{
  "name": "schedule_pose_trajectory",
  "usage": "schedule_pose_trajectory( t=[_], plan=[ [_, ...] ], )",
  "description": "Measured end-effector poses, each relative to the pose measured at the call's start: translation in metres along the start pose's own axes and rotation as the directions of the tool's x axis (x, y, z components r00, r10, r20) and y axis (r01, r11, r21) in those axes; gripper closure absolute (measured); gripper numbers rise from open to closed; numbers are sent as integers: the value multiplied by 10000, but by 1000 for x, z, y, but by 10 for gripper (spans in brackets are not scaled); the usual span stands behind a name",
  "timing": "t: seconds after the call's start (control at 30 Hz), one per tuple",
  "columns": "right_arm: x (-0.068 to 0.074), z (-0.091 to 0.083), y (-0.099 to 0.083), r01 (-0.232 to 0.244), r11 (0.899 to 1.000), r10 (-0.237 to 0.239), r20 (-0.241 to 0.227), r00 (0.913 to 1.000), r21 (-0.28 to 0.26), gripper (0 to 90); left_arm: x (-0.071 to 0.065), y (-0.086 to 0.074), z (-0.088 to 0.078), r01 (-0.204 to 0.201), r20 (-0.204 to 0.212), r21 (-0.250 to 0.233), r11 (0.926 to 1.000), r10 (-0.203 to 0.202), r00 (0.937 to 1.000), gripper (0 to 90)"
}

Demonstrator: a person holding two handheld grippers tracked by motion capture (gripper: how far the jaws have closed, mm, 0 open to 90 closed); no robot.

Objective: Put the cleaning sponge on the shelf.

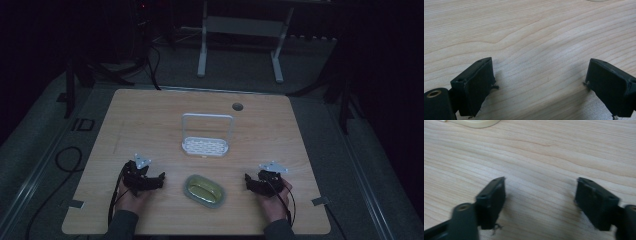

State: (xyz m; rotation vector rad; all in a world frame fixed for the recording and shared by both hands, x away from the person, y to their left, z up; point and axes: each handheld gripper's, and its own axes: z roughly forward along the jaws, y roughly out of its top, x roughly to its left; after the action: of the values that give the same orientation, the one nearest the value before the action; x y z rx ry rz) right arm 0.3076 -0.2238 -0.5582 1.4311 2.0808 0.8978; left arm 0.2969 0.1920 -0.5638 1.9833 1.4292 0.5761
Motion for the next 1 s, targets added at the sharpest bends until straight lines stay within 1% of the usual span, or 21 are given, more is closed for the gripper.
schedule_pose_trajectory(
  t=[0.03, 0.07, 0.1, 0.13, 0.17, 0.3, 0.33, 0.47, 0.5, 0.6, 0.7, 0.73, 0.77, 0.8, 1.0],
  plan=[
    [1, -1, 0, -23, 10000, 23, 15, 10000, 16, 362, 0, 0, 0, -7, 2, 4, 10000, 7, 10000, 81],
    [1, -1, 0, -23, 10000, 23, 15, 10000, 16, 362, 0, 0, 0, -4, 2, -1, 10000, 4, 10000, 81],
    [2, -4, 1, -118, 9999, 118, -240, 9996, 19, 417, 0, 0, 0, -5, 0, 1, 10000, 5, 10000, 82],
    [2, -4, 1, -118, 9999, 118, -240, 9996, 19, 417, 0, 0, 0, -5, 0, 1, 10000, 5, 10000, 82],
    [3, -6, 1, -106, 9999, 105, -294, 9995, -30, 437, 0, 0, 0, -9, 1, 4, 10000, 9, 10000, 82],
    [9, -13, 5, 137, 9988, -162, -538, 9984, -471, 496, 0, 0, 0, -17, 4, 11, 10000, 17, 10000, 82],
    [11, -15, 6, 207, 9983, -243, -659, 9975, -536, 519, 0, 0, 0, -18, 9, 5, 10000, 18, 10000, 82],
    [14, -20, 7, 248, 9975, -306, -899, 9955, -655, 584, 0, 0, 0, -52, 51, 15, 10000, 52, 10000, 83],
    [14, -23, 7, 257, 9972, -328, -1024, 9942, -707, 626, 0, 0, 0, -53, 59, 13, 10000, 53, 10000, 83],
    [17, -28, 9, 342, 9960, -448, -1307, 9904, -827, 715, 0, 0, 0, -97, 72, 4, 10000, 97, 9999, 84],
    [22, -33, 11, 444, 9941, -588, -1484, 9872, -986, 805, 0, 0, 0, -115, 82, 11, 9999, 115, 9999, 84],
    [22, -33, 11, 444, 9941, -588, -1484, 9872, -986, 805, 0, 0, 0, -115, 82, 11, 9999, 115, 9999, 85],
    [24, -35, 11, 526, 9930, -683, -1508, 9862, -1056, 836, -1, 0, 0, -106, 93, -15, 9999, 106, 9999, 85],
    [28, -40, 13, 640, 9900, -842, -1632, 9830, -1254, 894, -1, 1, 0, -112, 97, -12, 9999, 113, 9999, 85],
    [43, -51, 20, 1041, 9816, -1355, -1990, 9706, -1602, 899, -1, 1, 0, -132, 108, -9, 9999, 132, 9999, 85]
  ],
)
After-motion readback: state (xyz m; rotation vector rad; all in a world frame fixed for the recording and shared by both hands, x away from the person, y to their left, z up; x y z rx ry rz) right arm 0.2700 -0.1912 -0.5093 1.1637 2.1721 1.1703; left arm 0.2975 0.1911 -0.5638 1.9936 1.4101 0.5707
